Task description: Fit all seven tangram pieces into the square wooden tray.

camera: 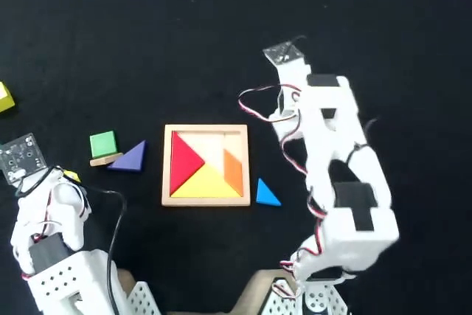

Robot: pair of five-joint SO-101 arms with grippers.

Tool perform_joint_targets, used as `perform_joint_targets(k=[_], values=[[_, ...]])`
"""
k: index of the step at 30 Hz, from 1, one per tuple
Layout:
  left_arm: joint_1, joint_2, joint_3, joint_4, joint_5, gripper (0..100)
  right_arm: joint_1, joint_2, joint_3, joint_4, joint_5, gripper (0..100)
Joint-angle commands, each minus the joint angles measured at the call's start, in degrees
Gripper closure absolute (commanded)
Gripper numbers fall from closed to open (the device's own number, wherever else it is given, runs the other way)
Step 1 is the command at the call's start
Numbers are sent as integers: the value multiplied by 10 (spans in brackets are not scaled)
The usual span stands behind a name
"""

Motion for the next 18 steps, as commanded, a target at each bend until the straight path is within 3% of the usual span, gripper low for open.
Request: perform_joint_targets(k=[1,11,18], values=[[6,-2,-1,-9,2,897,-11,35,-51,-6,-38,783],[6,-3,0,-9,2,897,-14,131,-108,16,-43,785],[6,-4,5,-9,2,897,-14,156,-133,40,-40,871]])
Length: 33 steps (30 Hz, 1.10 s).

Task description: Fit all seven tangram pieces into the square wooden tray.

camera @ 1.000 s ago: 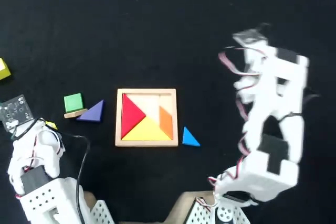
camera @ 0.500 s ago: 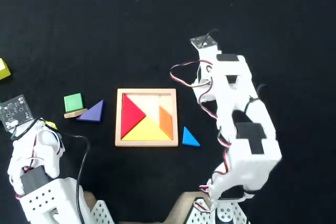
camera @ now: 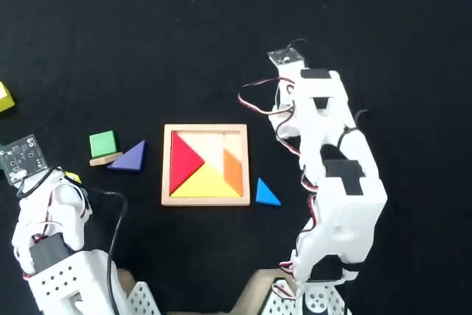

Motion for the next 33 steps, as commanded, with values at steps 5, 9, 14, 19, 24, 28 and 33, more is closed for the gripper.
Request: perform_joint_targets(k=[5,9,14,19,24,28,33], values=[[6,-4,-4,-9,2,897,-6,48,-58,53,28,875],[6,-4,-3,-9,2,897,19,80,-102,78,31,952],[6,-4,-3,-10,2,897,58,107,-144,104,75,979],[6,-4,-2,-10,2,897,105,125,-169,121,145,988],[6,-4,-2,-11,2,897,151,129,-179,121,176,988],[7,-4,-2,-11,2,897,170,129,-179,121,179,988],[4,-4,-2,-10,2,897,184,129,-179,118,194,988]])
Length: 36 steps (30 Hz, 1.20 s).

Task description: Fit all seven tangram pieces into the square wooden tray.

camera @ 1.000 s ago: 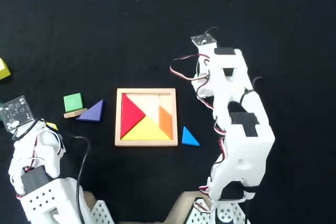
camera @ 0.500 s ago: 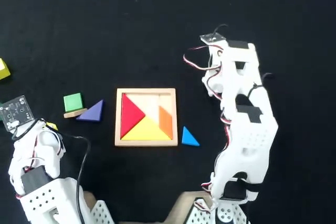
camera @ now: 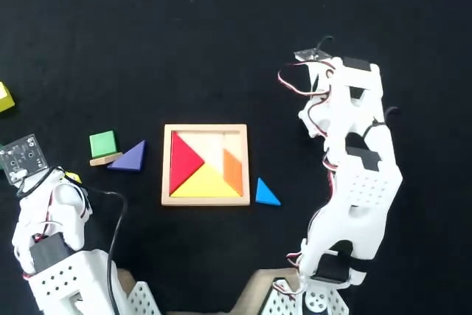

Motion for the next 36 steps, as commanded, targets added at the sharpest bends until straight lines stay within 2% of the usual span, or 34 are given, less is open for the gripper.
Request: perform_joint_targets(k=[1,12,15,20,22,25,29,33,36], values=[[4,-4,-2,-10,2,897,51,3,-7,1,18,988],[6,-4,-3,-10,2,897,149,9,-15,-25,61,986],[6,-4,-3,-10,2,897,149,-15,-18,7,63,968],[4,-4,-3,-10,2,897,146,-101,-17,52,61,770],[3,-4,-3,-10,2,897,146,-148,-17,87,62,724],[4,-4,-2,-11,2,897,145,-239,-14,130,67,727],[7,-4,-2,-11,2,897,116,-279,52,40,62,729],[1,-4,-2,-11,2,897,109,-304,61,75,61,729],[2,-4,-1,-11,2,897,98,-332,61,82,30,729]])
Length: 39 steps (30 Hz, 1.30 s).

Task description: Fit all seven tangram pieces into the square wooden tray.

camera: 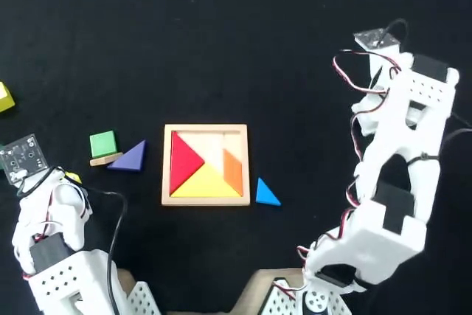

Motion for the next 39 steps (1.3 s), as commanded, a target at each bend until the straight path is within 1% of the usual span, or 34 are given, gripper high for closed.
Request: perform_joint_targets(k=[1,6,7,8,9,10,11,12,13,16,19,22,24,27,28,31,34,36,39], values=[[5,-4,-2,-11,2,897,-24,-64,-2,11,-30,730],[1,-4,-1,-12,5,898,-69,-102,3,11,-56,732],[1,-4,-1,-12,5,898,-79,-107,3,11,-62,753],[1,-4,-1,-12,5,898,-88,-109,3,11,-64,803],[1,-5,-1,-12,5,898,-98,-111,3,10,-62,878],[1,-5,-1,-12,5,898,-113,-112,3,7,-63,977],[1,-5,-1,-12,4,898,-129,-112,1,7,-64,988],[1,-5,-1,-12,4,898,-148,-112,2,7,-64,937],[1,-5,-1,-12,4,898,-172,-113,0,10,-65,907],[1,-5,-1,-12,5,898,-251,-115,0,11,-69,854],[-5,-5,-1,-12,5,899,-327,-112,-1,11,-95,777],[-45,-5,-7,-12,6,901,-413,-111,-1,6,-102,701],[-84,-5,-7,-12,7,902,-476,-111,4,-11,-100,682],[-135,-5,-7,-12,7,902,-556,-111,27,-69,-96,713],[-145,-5,-5,-12,7,902,-578,-111,40,-96,-84,733],[-167,-5,-2,-11,4,902,-629,-109,84,-169,-30,798],[-182,-5,4,-9,2,902,-660,-83,93,-207,-21,835],[-189,-5,7,-10,2,902,-680,-52,74,-219,-42,859],[-208,-5,10,-9,2,902,-700,12,28,-236,-120,942]])
